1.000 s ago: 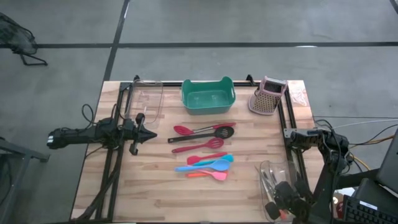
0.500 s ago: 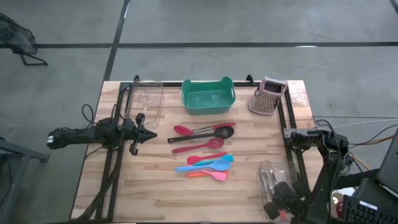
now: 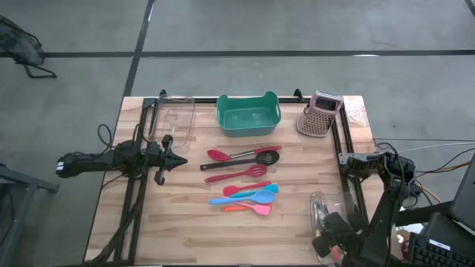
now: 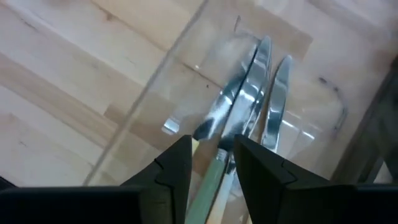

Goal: Pick & Place Kitchen Items
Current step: Put the blue serving spoon into the top transparent bin

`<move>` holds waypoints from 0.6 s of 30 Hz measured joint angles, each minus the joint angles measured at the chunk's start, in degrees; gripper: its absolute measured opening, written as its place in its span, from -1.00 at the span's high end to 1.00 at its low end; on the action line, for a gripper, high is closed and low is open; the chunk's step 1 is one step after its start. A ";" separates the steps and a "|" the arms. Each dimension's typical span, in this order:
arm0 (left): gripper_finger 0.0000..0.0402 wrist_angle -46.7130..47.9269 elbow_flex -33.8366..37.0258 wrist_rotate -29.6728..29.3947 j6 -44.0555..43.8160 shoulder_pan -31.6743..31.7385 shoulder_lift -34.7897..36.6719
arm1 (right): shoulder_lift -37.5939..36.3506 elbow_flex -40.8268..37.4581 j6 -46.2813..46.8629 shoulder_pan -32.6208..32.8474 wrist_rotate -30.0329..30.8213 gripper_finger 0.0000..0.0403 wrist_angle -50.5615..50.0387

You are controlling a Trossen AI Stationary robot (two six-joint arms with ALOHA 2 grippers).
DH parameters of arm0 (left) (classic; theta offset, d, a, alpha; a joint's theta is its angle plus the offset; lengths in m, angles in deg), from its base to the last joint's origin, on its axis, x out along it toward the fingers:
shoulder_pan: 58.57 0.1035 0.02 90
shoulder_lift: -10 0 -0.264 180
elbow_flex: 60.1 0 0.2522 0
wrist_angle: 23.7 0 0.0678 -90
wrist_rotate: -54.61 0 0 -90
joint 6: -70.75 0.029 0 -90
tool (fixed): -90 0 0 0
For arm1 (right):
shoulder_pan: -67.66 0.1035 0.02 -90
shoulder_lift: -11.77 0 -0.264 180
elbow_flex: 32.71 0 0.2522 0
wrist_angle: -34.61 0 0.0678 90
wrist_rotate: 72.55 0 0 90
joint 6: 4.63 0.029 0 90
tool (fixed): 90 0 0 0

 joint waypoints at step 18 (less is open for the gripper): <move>0.93 0.02 0.00 0.00 0.00 0.01 0.01 | -3.76 -1.67 -37.86 -16.95 37.41 0.96 6.95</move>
